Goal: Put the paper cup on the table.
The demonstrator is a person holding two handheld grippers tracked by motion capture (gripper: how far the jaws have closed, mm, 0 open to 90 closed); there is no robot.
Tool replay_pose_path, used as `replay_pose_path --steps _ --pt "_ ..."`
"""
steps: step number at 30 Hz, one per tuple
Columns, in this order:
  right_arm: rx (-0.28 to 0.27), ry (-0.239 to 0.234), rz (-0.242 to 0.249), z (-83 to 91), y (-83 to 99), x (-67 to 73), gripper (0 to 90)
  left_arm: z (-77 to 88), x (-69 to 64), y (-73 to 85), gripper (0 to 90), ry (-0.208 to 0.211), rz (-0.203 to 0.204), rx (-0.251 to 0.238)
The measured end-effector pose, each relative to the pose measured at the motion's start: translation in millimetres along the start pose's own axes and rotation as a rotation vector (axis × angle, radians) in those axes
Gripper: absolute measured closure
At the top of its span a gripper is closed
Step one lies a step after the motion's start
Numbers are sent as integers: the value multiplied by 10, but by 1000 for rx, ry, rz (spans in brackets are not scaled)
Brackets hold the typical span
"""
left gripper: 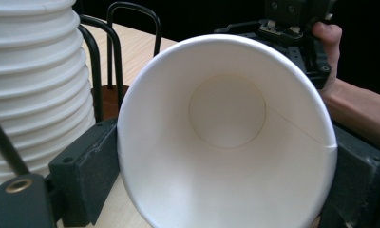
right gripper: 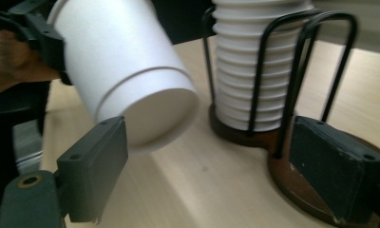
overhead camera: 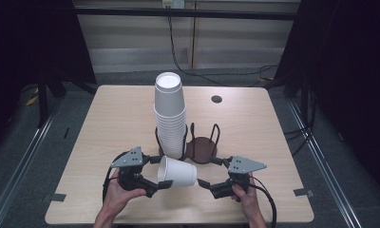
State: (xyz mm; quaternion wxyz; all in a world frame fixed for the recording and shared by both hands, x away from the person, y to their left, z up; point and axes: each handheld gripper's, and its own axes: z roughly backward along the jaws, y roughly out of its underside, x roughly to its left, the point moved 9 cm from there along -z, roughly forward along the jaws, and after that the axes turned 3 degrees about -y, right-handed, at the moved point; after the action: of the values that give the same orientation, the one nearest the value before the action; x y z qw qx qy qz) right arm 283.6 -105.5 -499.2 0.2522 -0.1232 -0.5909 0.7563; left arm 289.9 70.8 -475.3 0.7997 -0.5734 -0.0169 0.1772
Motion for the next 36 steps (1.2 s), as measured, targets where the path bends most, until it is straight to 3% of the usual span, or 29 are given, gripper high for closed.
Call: replay_pose_path --steps 12,19,22,29,32,36 --pt "-119 183 -31 66 123 -225 128 107 86 26 104 -44 -1 49" --pt "-188 328 4 126 188 -366 130 174 159 65 105 -79 9 74" --pt "-217 349 6 150 179 -394 129 218 186 74 105 -92 11 85" --pt "-284 345 0 215 160 -382 129 379 280 98 104 -142 15 112" --pt "-288 322 20 211 159 -349 130 441 308 93 103 -152 16 117" --pt "-292 326 37 210 157 -336 131 504 359 106 102 -173 17 140"
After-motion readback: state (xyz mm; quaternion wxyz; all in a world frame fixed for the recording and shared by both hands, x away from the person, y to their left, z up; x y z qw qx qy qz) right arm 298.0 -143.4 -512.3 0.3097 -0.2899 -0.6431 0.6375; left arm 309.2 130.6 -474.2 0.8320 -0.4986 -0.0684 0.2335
